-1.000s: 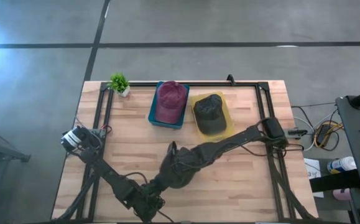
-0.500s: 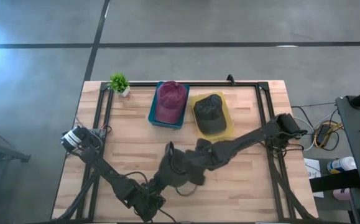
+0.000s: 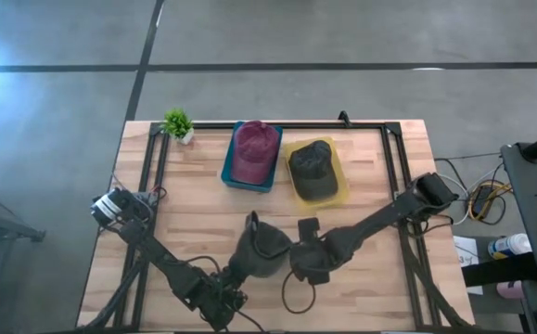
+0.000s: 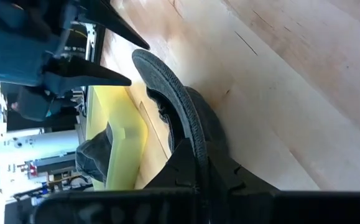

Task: Pick & Place hat
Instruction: Put the black cap into the yellow bin

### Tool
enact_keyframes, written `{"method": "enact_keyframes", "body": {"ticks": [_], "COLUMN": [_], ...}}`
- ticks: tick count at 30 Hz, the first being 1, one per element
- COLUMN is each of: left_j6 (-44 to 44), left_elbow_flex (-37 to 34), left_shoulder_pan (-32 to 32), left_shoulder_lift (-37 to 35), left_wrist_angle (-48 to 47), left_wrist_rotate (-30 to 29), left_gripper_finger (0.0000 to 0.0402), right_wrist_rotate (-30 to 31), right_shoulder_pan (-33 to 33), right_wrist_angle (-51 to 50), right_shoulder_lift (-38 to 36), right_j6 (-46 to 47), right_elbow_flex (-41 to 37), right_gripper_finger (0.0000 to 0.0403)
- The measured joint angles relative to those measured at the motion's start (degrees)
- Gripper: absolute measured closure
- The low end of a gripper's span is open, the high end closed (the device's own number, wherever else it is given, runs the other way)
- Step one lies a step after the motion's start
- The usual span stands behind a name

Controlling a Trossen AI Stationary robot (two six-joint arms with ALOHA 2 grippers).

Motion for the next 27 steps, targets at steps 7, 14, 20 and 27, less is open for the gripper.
{"method": "enact_keyframes", "body": {"ticks": [7, 14, 20, 27], "left_j6": [-7.8, -11.9, -13.0, -27.3], "left_elbow_flex": [0.0, 0.0, -0.1, 2.2], "left_shoulder_pan": [-0.7, -1.0, -1.0, 0.2], "left_shoulder_lift": [0.0, 0.0, 0.0, 0.1], "left_wrist_angle": [0.0, 0.2, 1.7, 4.3], "left_wrist_rotate": [0.0, -0.7, 0.0, 2.0], "left_gripper_finger": [0.0394, 0.0394, 0.0393, 0.0388], "right_wrist_rotate": [3.3, 7.2, 5.5, 7.3], "right_shoulder_pan": [-0.1, 2.0, 1.9, 1.8], "right_wrist_angle": [1.0, 8.1, 9.7, 12.7], "right_shoulder_lift": [-2.7, -11.1, -12.9, -13.0], "right_j6": [9.3, 25.0, 26.4, 25.6], "right_elbow_flex": [-5.4, -15.0, -19.0, -19.3], "right_gripper_finger": [0.0172, 0.0172, 0.0172, 0.0172]}}
